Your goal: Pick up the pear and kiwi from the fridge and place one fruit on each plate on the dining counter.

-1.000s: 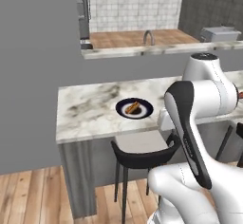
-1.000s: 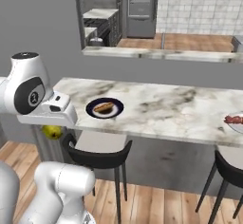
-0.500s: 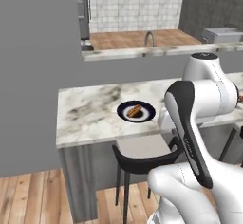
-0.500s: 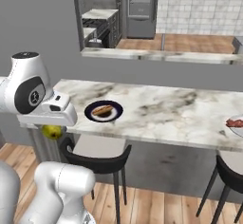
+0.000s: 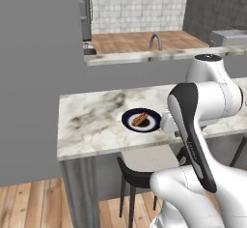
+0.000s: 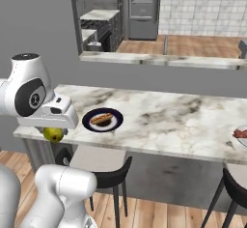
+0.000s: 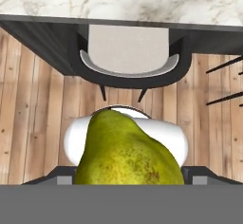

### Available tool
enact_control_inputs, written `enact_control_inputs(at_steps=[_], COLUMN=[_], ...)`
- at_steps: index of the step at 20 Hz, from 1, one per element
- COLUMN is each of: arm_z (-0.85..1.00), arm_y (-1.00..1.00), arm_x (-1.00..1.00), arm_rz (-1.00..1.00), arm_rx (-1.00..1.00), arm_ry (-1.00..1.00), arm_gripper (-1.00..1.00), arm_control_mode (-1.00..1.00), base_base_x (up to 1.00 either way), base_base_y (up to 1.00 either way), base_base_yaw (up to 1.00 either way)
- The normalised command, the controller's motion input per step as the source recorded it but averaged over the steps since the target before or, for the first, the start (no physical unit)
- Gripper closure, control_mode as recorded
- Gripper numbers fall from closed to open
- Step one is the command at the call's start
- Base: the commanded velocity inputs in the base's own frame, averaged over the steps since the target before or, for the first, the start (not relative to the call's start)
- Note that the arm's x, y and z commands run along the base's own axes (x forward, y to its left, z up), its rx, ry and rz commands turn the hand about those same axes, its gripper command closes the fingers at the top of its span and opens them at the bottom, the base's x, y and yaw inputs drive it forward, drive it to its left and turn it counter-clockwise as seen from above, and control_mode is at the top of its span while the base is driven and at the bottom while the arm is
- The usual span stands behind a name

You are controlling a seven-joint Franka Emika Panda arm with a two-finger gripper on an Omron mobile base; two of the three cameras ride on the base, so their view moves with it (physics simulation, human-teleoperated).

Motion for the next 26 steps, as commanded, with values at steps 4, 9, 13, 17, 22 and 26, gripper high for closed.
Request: enact_control_inputs(at_steps=[4, 9, 13, 17, 22, 26], arm_z=[0.0, 0.0, 0.0, 0.0, 0.0, 0.0], arm_y=[0.0, 0.0, 0.0, 0.01, 0.0, 0.0], arm_x=[0.0, 0.0, 0.0, 0.42, 0.73, 0.81], arm_rz=[0.0, 0.0, 0.0, 0.0, 0.04, 0.07], arm_rx=[0.0, 0.0, 0.0, 0.0, 0.0, 0.0], arm_ry=[0.0, 0.0, 0.0, 0.0, 0.0, 0.0], arm_gripper=[1.0, 1.0, 1.0, 1.0, 1.0, 1.0], arm_control_mode=[1.0, 1.0, 1.0, -1.0, -1.0, -1.0], base_base_x=[0.34, 0.33, 0.38, 0.0, 0.0, 0.0], base_base_y=[0.04, 0.05, 0.01, 0.0, 0.0, 0.0], base_base_yaw=[0.0, 0.0, 0.0, 0.0, 0.0, 0.0])
